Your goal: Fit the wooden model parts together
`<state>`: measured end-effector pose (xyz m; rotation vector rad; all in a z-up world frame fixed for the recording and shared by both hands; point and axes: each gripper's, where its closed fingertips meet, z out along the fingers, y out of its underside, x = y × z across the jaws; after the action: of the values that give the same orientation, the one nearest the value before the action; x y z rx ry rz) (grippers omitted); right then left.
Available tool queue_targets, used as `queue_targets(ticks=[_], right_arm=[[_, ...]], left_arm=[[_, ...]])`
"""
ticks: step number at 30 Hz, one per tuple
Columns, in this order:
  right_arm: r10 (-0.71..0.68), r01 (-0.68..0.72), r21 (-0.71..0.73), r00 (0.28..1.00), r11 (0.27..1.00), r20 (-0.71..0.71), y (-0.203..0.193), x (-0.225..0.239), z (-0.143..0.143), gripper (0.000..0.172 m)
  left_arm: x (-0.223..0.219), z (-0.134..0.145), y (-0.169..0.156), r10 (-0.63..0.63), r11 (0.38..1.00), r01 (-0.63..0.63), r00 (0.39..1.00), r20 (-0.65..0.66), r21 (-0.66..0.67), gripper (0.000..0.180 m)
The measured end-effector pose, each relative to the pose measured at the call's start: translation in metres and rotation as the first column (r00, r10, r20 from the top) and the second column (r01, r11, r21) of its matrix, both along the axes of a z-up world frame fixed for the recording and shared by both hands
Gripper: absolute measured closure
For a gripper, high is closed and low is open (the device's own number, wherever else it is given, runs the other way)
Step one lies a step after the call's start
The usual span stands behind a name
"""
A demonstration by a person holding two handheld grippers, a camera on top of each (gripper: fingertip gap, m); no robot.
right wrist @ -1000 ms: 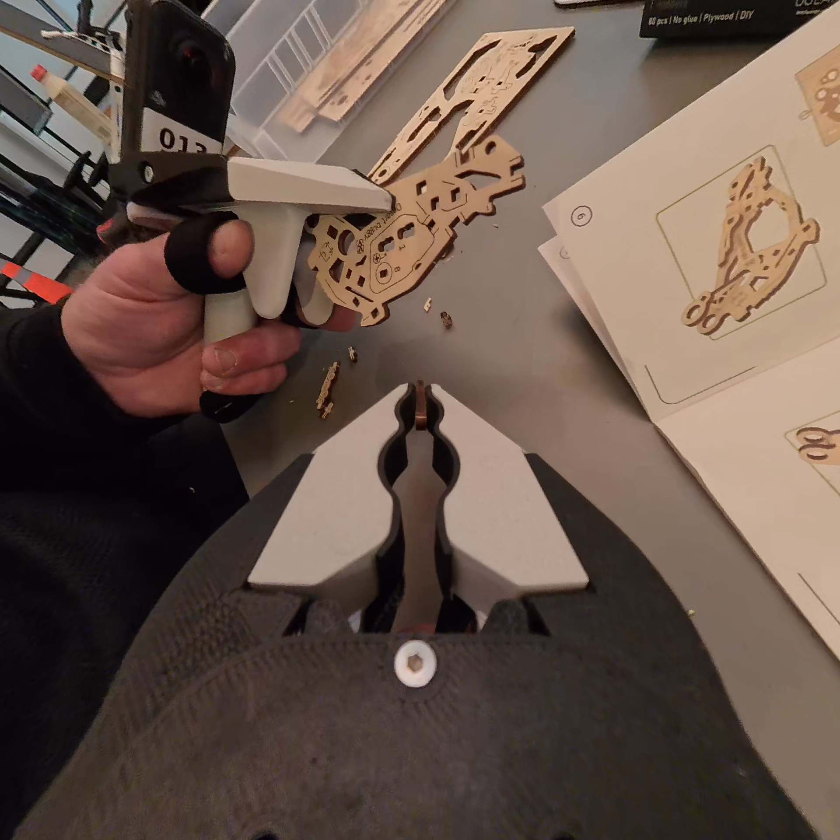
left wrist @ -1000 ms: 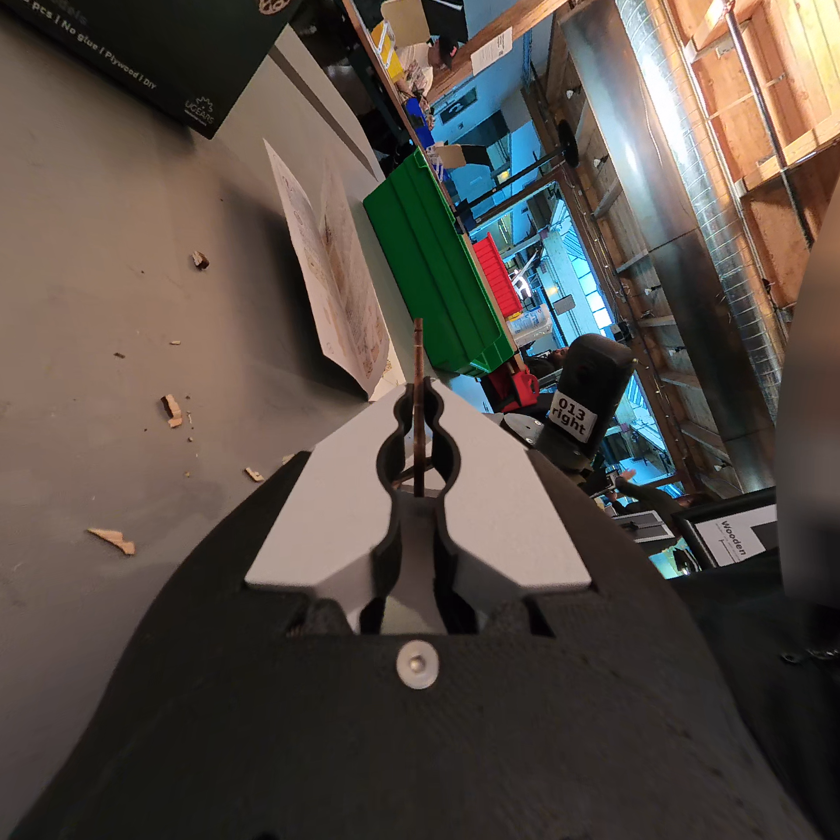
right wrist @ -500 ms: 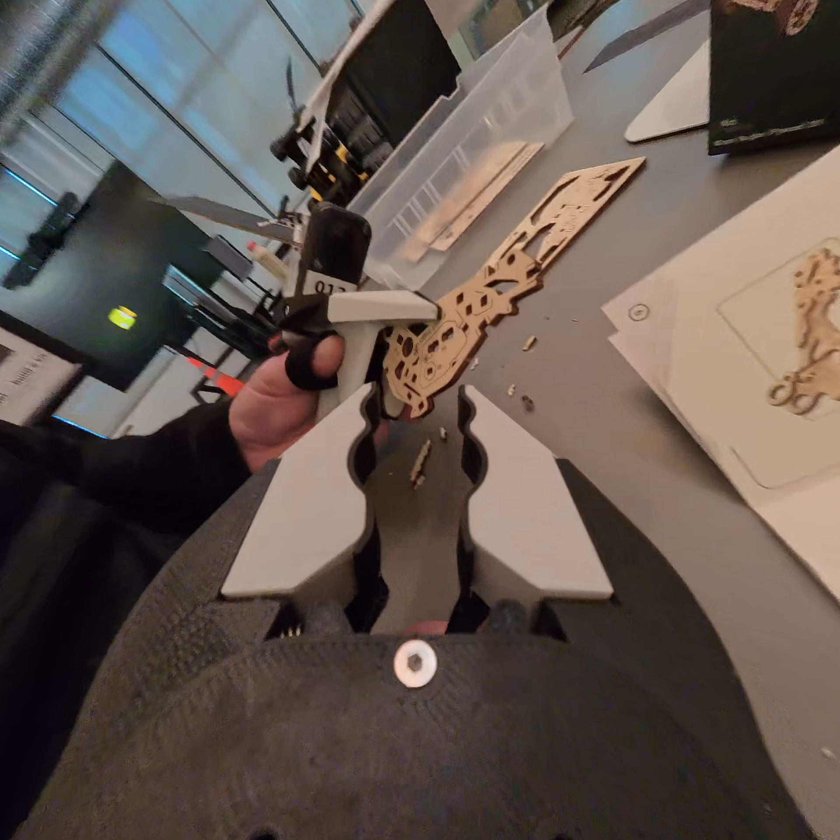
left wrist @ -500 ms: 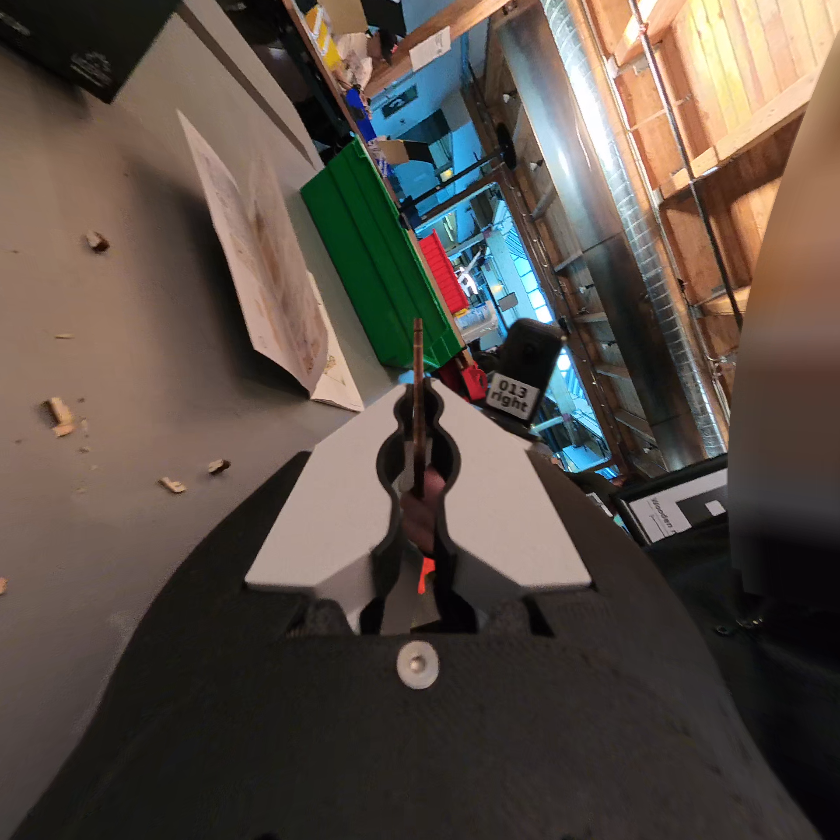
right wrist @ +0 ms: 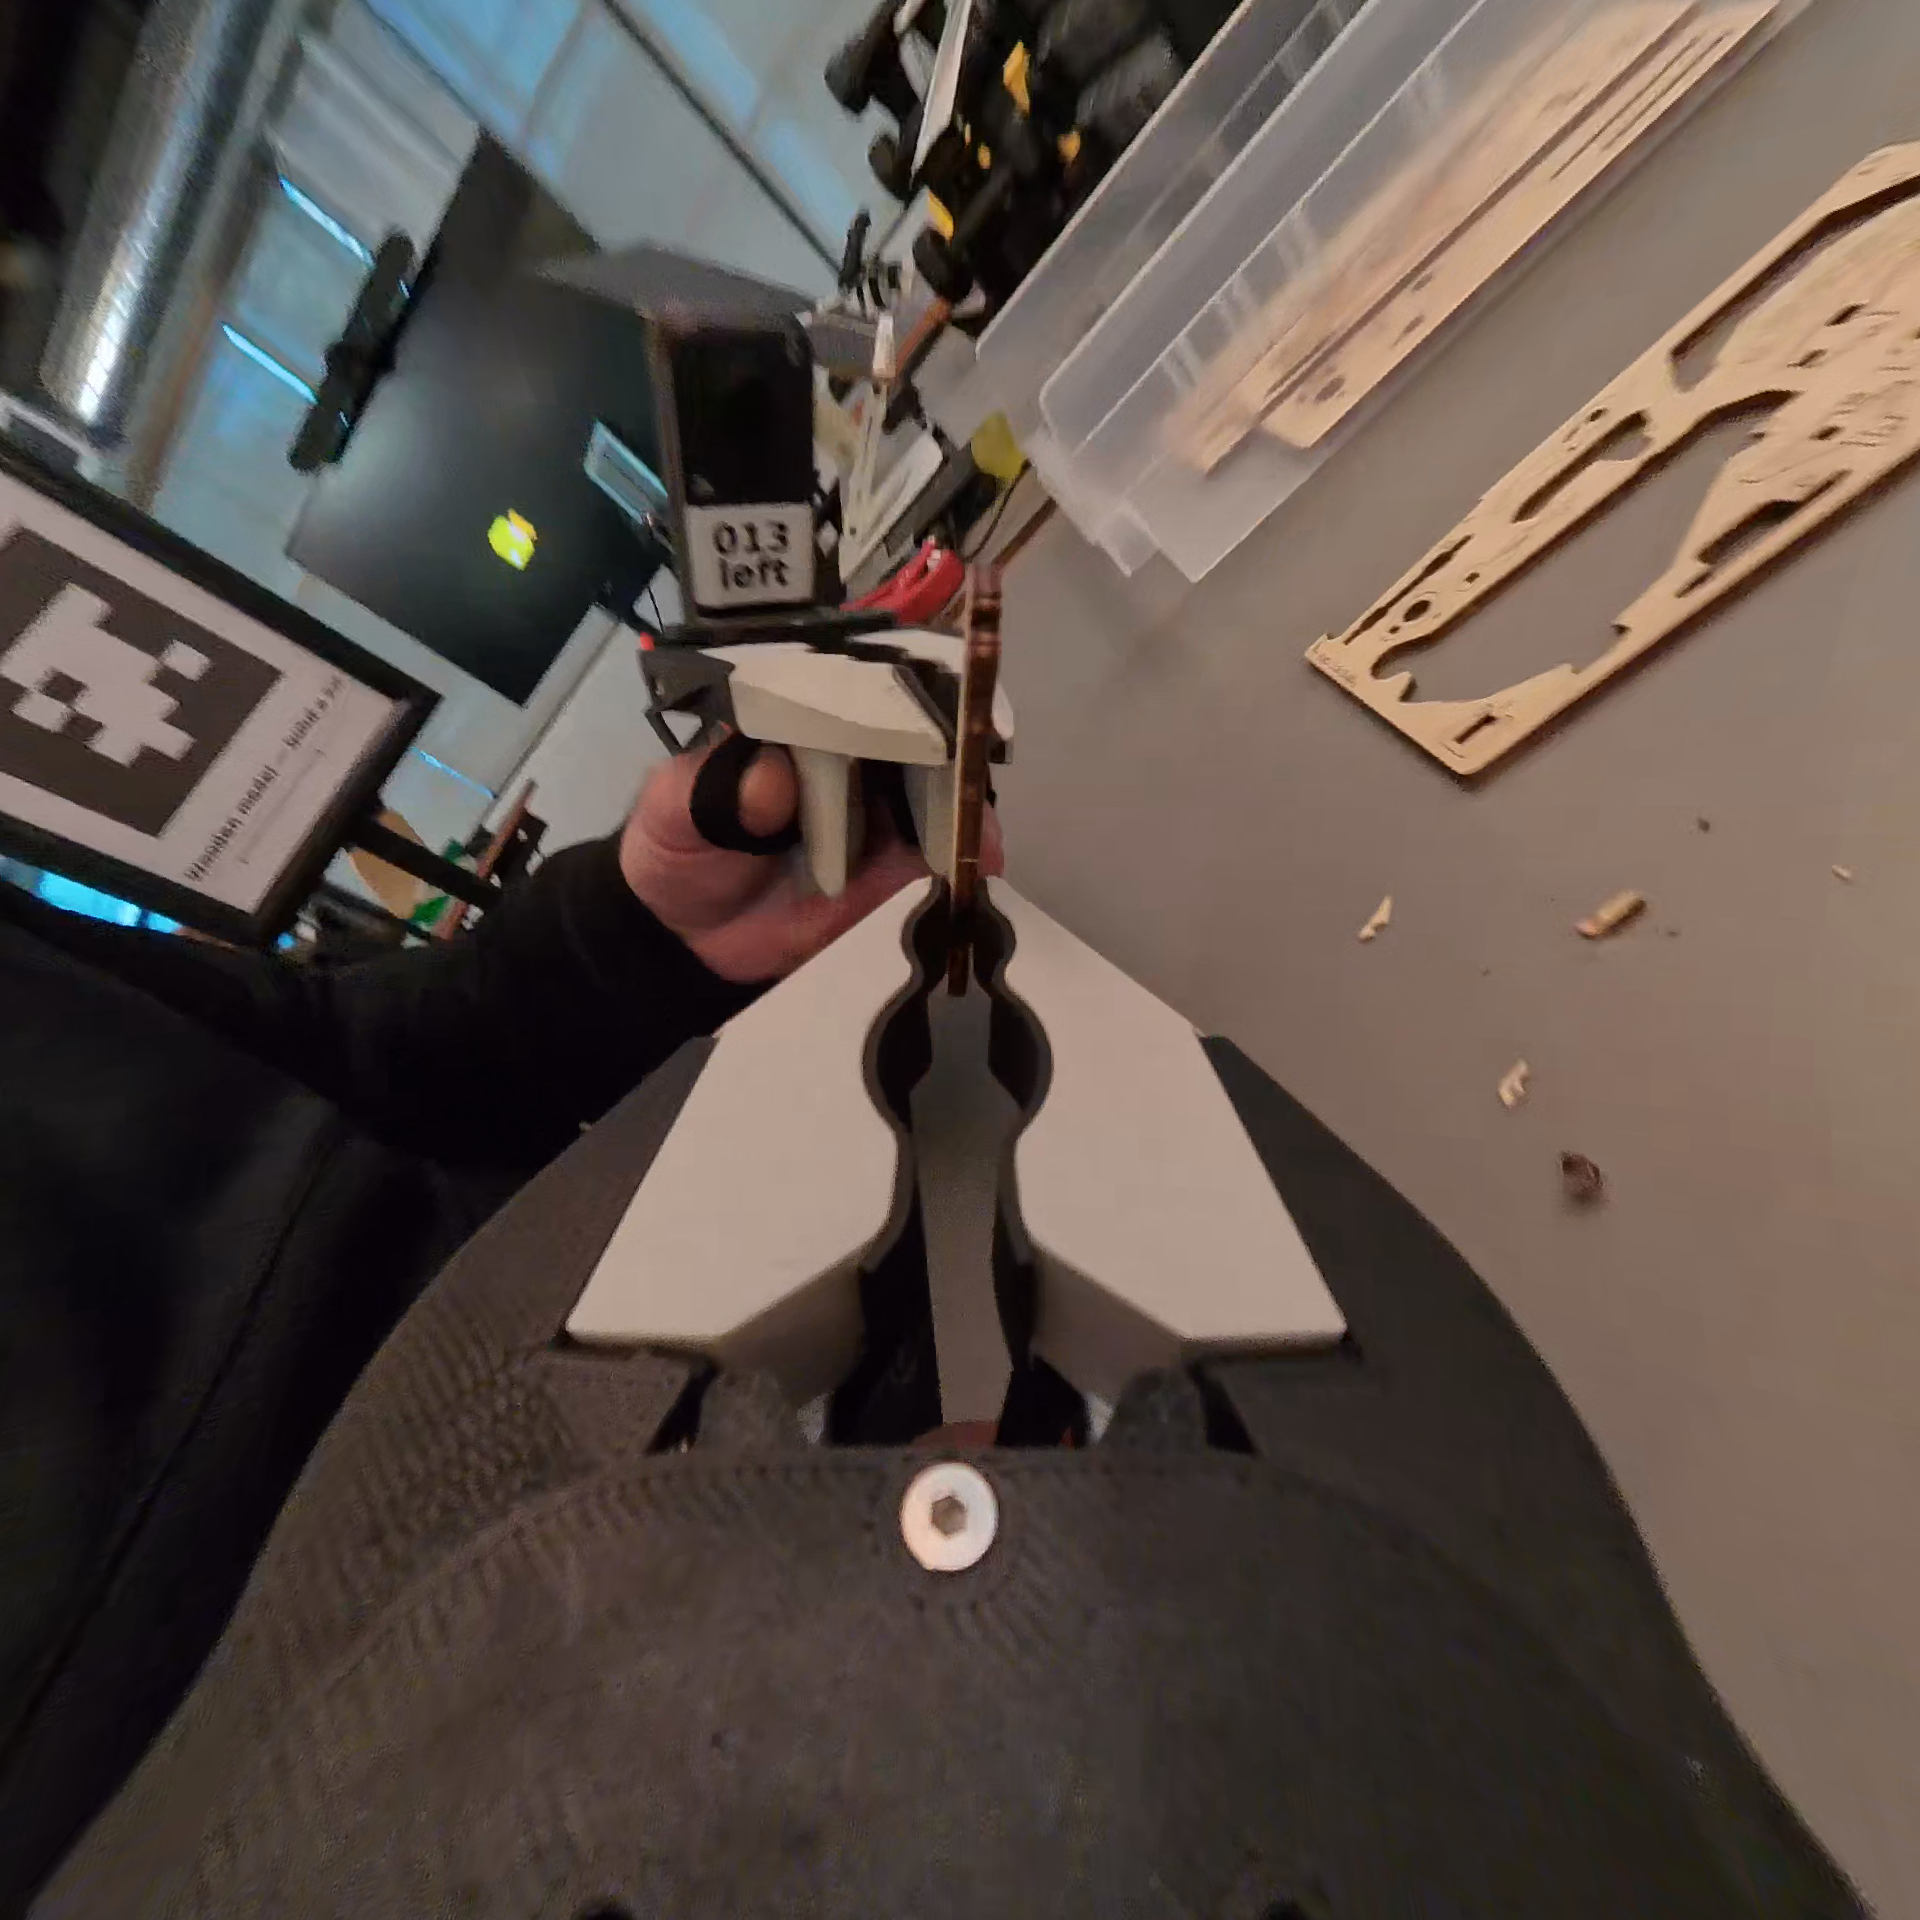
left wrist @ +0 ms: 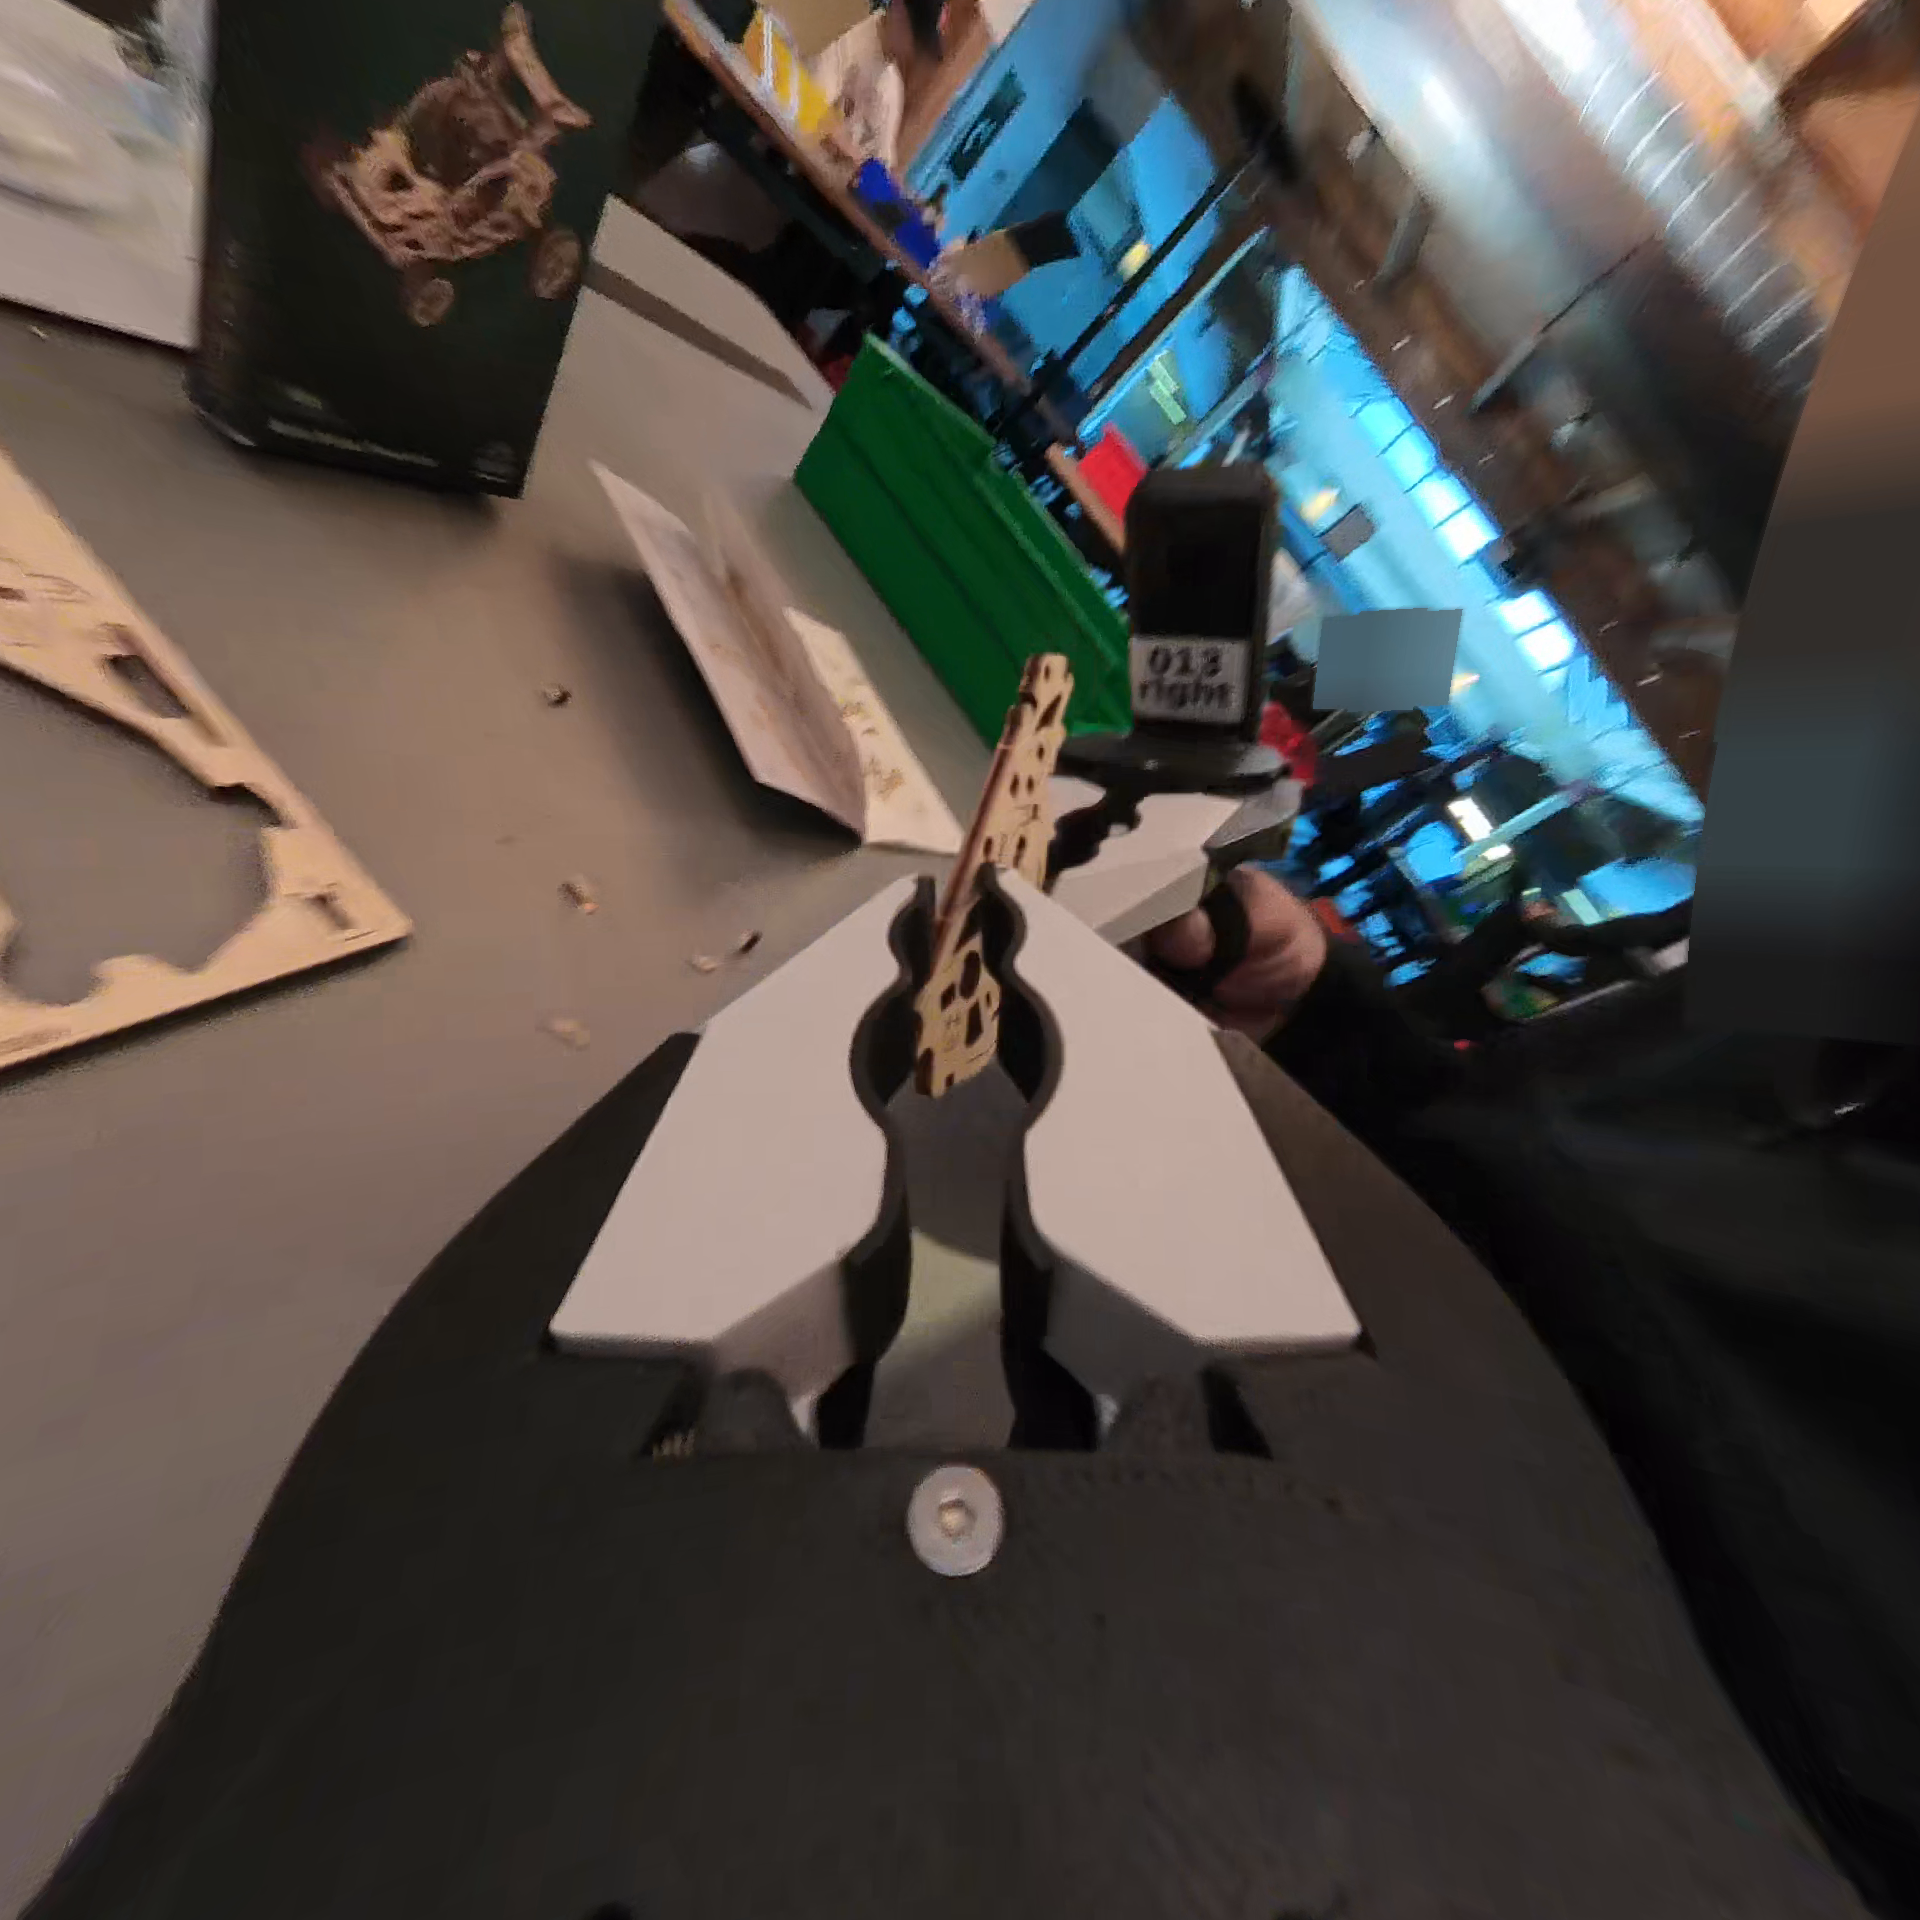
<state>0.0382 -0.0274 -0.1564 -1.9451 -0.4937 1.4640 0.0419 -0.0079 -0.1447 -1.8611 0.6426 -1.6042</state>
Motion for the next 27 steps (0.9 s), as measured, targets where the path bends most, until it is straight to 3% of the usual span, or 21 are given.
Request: queue_targets(ticks=[3, 6, 9, 11, 13, 16, 18, 20, 24, 27], right_arm=[[0.061, -0.06, -0.014, 0.995, 0.998, 0.073, 0.006, -0.027, -0.009, 0.168], [0.04, -0.046, 0.026, 0.977, 0.999, 0.208, 0.025, -0.038, -0.022, 0.153], [-0.038, 0.007, 0.097, 0.945, 0.995, 0.325, 0.048, -0.034, -0.026, 0.146], [-0.086, 0.034, 0.134, 0.913, 0.99, 0.399, 0.062, -0.027, -0.031, 0.146], [-0.116, 0.055, 0.149, 0.887, 0.987, 0.447, 0.073, -0.021, -0.035, 0.146], [-0.181, 0.099, 0.182, 0.836, 0.978, 0.518, 0.089, -0.007, -0.043, 0.144], [-0.201, 0.12, 0.181, 0.816, 0.976, 0.542, 0.095, -0.002, -0.049, 0.141], [-0.212, 0.136, 0.174, 0.792, 0.975, 0.572, 0.101, 0.003, -0.057, 0.139], [-0.208, 0.142, 0.157, 0.77, 0.977, 0.603, 0.109, 0.003, -0.069, 0.136], [-0.22, 0.148, 0.166, 0.737, 0.975, 0.639, 0.117, 0.004, -0.075, 0.137]], left_arm=[[-0.03, -0.011, 0.008, 0.06, 0.997, -0.056, 0.992, -0.108, 0.045, 0.176], [-0.058, -0.025, 0.026, 0.194, 0.981, -0.196, 0.971, -0.139, -0.002, 0.179], [-0.096, -0.05, 0.048, 0.334, 0.934, -0.355, 0.913, -0.232, -0.051, 0.179], [-0.115, -0.076, 0.054, 0.353, 0.92, -0.391, 0.856, -0.377, -0.024, 0.179], [-0.123, -0.086, 0.055, 0.362, 0.907, -0.419, 0.831, -0.423, -0.046, 0.178], [-0.139, -0.095, 0.061, 0.4, 0.891, -0.452, 0.75, -0.526, 0.035, 0.15], [-0.148, -0.089, 0.066, 0.446, 0.881, -0.45, 0.68, -0.583, 0.149, 0.138], [-0.144, -0.074, 0.071, 0.484, 0.873, -0.396, 0.629, -0.608, 0.285, 0.139], [-0.096, -0.052, 0.085, 0.445, 0.893, -0.291, 0.685, -0.577, 0.343, 0.14], [-0.076, -0.068, 0.109, 0.423, 0.903, -0.241, 0.649, -0.633, 0.356, 0.138]])
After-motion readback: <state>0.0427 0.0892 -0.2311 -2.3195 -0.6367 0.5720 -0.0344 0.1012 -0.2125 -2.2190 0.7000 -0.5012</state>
